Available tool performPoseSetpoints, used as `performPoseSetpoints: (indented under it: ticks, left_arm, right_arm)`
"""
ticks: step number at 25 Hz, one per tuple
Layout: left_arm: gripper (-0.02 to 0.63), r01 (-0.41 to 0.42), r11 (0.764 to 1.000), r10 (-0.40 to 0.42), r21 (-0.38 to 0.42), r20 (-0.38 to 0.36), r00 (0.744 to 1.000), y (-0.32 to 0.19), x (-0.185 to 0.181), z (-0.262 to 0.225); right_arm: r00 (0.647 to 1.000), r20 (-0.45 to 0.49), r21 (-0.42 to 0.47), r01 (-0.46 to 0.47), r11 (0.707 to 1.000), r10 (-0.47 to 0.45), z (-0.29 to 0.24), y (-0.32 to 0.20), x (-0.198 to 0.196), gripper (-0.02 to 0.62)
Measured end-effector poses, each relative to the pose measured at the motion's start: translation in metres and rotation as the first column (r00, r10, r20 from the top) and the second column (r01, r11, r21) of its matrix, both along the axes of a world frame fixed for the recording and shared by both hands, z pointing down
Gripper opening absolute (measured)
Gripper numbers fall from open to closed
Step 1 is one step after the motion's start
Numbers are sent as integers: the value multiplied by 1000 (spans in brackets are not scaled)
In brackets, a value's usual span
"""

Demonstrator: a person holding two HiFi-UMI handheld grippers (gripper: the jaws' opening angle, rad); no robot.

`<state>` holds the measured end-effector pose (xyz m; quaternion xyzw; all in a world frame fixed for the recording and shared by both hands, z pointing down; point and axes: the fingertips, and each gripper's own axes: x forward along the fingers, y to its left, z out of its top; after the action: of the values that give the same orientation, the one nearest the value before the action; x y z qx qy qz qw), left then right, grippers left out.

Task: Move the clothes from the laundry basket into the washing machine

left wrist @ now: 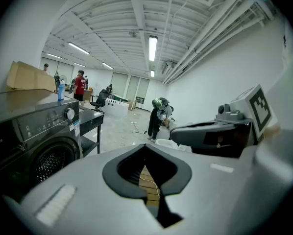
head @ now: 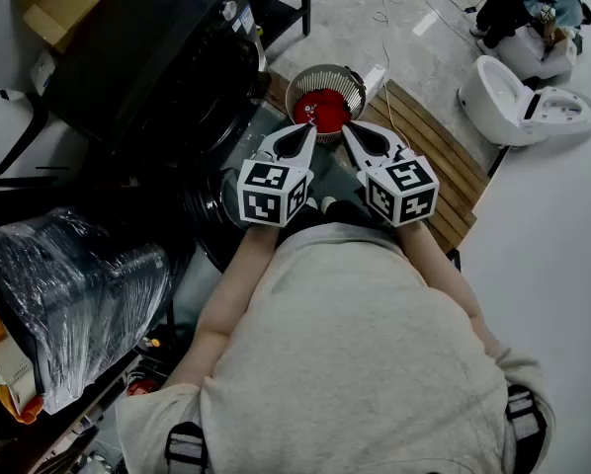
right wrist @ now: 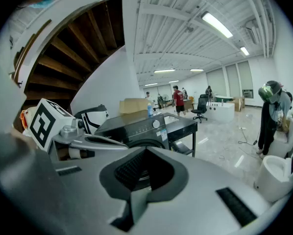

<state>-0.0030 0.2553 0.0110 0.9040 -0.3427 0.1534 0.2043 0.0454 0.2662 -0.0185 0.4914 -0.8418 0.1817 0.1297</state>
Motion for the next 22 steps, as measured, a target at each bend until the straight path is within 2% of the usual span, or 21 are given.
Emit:
performPoseSetpoints:
  ticks: [13, 16, 20, 22]
  left_arm:
    - [9, 26, 999, -26, -31, 1, 1000, 2, -5, 8]
    - [10, 30, 999, -30, -34, -7, 1000, 0, -5, 9]
    - [10, 15, 1000, -16, -10, -69, 998, -9, -14, 1]
    - [11, 17, 1000, -17, 2, -61, 998, -15, -23, 2]
  right_arm:
    - [999, -2, -7, 41, 999, -41, 2, 5, -9, 8]
    - [999, 13, 2, 31, 1000, -31, 0, 2, -9, 8]
    - [997, 78, 6, -8, 1000, 8, -4, -10, -5, 8]
    - [996, 82, 3, -22, 1000, 22, -4, -15, -3, 9]
